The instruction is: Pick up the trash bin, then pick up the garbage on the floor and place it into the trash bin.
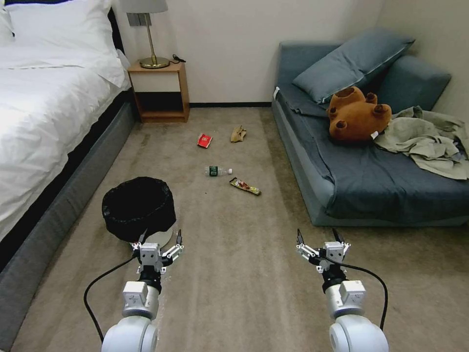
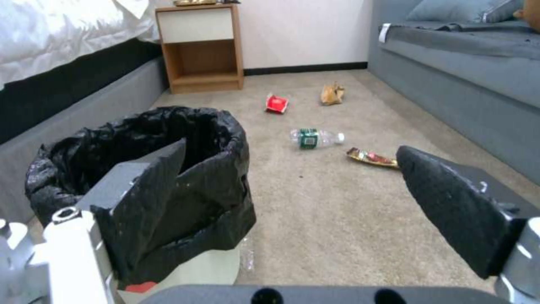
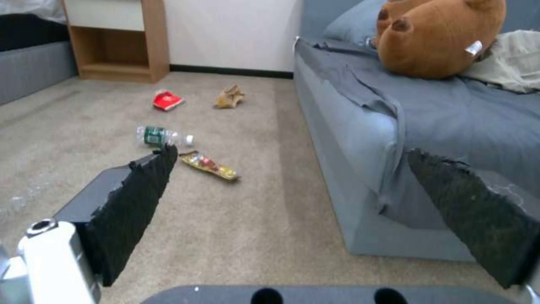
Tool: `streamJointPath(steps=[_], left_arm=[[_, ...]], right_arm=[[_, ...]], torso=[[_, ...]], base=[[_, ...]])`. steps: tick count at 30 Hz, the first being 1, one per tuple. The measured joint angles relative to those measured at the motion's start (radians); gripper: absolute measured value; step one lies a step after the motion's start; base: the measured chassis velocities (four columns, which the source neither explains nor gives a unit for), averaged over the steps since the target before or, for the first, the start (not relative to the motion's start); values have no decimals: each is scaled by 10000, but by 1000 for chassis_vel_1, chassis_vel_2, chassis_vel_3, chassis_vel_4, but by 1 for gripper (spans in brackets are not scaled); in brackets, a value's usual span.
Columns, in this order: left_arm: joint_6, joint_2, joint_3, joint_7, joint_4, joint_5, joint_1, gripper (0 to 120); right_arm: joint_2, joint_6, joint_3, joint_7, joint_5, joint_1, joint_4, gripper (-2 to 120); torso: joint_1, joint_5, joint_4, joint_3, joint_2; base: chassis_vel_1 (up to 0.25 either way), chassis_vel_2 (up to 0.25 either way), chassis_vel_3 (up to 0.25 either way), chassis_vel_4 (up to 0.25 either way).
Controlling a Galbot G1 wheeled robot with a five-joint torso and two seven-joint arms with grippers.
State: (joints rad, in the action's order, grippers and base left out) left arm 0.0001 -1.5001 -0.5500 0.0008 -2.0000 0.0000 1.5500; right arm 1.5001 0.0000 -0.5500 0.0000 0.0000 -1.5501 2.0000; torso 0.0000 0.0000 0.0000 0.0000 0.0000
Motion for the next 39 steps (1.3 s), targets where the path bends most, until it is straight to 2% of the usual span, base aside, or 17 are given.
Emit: streamJointPath(steps=[28, 31, 33, 34, 36, 37, 39], left_arm=[[1, 4, 0, -10, 0, -11, 0, 100], [50, 108, -20, -96, -6, -188, -36, 99], [334, 627, -215, -550, -154, -990, -238, 97], [334, 627, -215, -550, -154, -990, -238, 97], [536, 992, -346, -879, -258, -1565, -380, 97], [536, 992, -346, -879, -258, -1565, -380, 97], [888, 1619, -566, -1425, -442, -2558, -622, 97]], right_arm=[[-7, -3, 3, 11, 17, -2, -1, 100], [-86, -65, 30, 115, 182, -48, 71, 100], [-521, -440, 152, 699, 1023, -360, 559, 100], [-521, -440, 152, 699, 1023, -360, 559, 100], [-841, -731, 247, 1147, 1662, -588, 933, 100], [-841, -731, 247, 1147, 1662, -588, 933, 100], [-1369, -1197, 409, 1881, 2707, -971, 1534, 100]], torso=[[-1, 0, 0, 0, 0], [0, 0, 1, 0, 0], [0, 0, 0, 0, 0], [0, 0, 0, 0, 0], [0, -2, 0, 0, 0], [0, -2, 0, 0, 0], [0, -1, -1, 0, 0]], base=[[0, 0, 0, 0], [0, 0, 0, 0], [0, 0, 0, 0], [0, 0, 0, 0], [0, 0, 0, 0], [0, 0, 0, 0], [0, 0, 0, 0]])
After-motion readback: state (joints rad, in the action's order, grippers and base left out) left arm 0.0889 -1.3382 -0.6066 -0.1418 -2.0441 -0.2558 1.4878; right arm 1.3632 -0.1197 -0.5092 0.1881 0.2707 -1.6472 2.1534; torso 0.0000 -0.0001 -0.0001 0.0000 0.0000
